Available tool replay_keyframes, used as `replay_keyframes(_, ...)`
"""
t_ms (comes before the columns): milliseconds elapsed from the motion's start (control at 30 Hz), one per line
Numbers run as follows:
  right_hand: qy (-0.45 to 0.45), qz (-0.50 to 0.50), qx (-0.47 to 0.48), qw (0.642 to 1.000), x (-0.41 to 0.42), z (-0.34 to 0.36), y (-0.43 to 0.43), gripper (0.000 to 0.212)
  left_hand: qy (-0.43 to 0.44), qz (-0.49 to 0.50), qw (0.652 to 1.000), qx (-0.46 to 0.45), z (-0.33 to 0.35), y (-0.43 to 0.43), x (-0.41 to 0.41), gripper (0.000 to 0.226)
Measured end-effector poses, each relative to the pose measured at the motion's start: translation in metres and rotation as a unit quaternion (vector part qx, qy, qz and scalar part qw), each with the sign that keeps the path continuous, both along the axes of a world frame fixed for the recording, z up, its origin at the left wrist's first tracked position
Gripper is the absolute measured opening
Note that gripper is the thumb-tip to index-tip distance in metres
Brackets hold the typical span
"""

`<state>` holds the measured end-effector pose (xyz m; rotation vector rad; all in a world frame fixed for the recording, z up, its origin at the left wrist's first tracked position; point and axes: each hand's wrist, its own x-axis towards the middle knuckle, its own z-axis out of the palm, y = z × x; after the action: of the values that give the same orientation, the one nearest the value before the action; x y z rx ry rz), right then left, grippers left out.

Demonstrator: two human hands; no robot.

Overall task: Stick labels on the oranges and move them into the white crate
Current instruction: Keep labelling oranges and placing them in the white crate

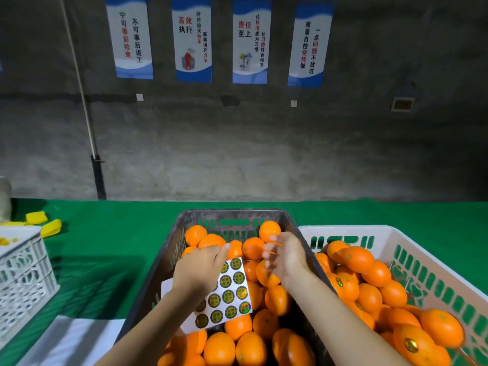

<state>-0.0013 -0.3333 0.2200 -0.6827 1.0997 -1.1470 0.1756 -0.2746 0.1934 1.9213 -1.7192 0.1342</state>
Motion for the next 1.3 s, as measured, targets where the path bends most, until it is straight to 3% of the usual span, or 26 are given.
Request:
replay_keyframes(100,0.148,0.194,-0.087,0.966,0.018,-0.004,0.014,0.026,0.02,0.024,0.999,-0.019,0.001,-0.001,0.003,0.053)
replay_keyframes(200,0.203,0.295,-0.147,0.922,0.024,-0.01,0.019,0.027,0.042,0.037,0.998,-0.035,0.002,-0.002,0.005,0.053)
replay_keyframes(433,0.189,0.197,-0.206,0.94,0.021,-0.016,0.013,0.025,0.079,0.001,0.995,-0.066,0.002,-0.001,0.005,0.044)
replay_keyframes(567,0.209,0.184,-0.262,0.924,0.019,-0.019,0.009,0.039,0.111,-0.067,0.991,-0.01,0.002,-0.002,0.003,0.025)
replay_keyframes(633,0.313,0.167,-0.331,0.874,0.017,-0.022,0.011,0.041,0.108,-0.072,0.991,0.014,0.001,-0.002,0.003,0.018)
replay_keyframes(733,0.516,0.15,-0.443,0.718,0.014,-0.032,0.011,0.041,0.096,-0.05,0.994,0.03,-0.001,-0.002,0.005,0.02)
replay_keyframes(800,0.533,0.149,-0.464,0.691,0.013,-0.034,0.011,0.041,0.104,-0.046,0.993,0.041,-0.002,-0.003,0.006,0.022)
replay_keyframes(967,0.525,0.122,-0.488,0.687,0.015,-0.035,0.009,0.036,0.118,-0.054,0.991,0.044,-0.005,-0.006,0.005,0.038)
replay_keyframes(1167,0.519,0.101,-0.503,0.684,0.016,-0.037,0.008,0.027,0.126,-0.048,0.989,0.054,-0.005,-0.006,0.005,0.04)
replay_keyframes(1300,0.468,0.058,-0.474,0.743,0.019,-0.036,0.009,0.02,0.114,-0.041,0.992,0.028,-0.004,-0.005,0.005,0.039)
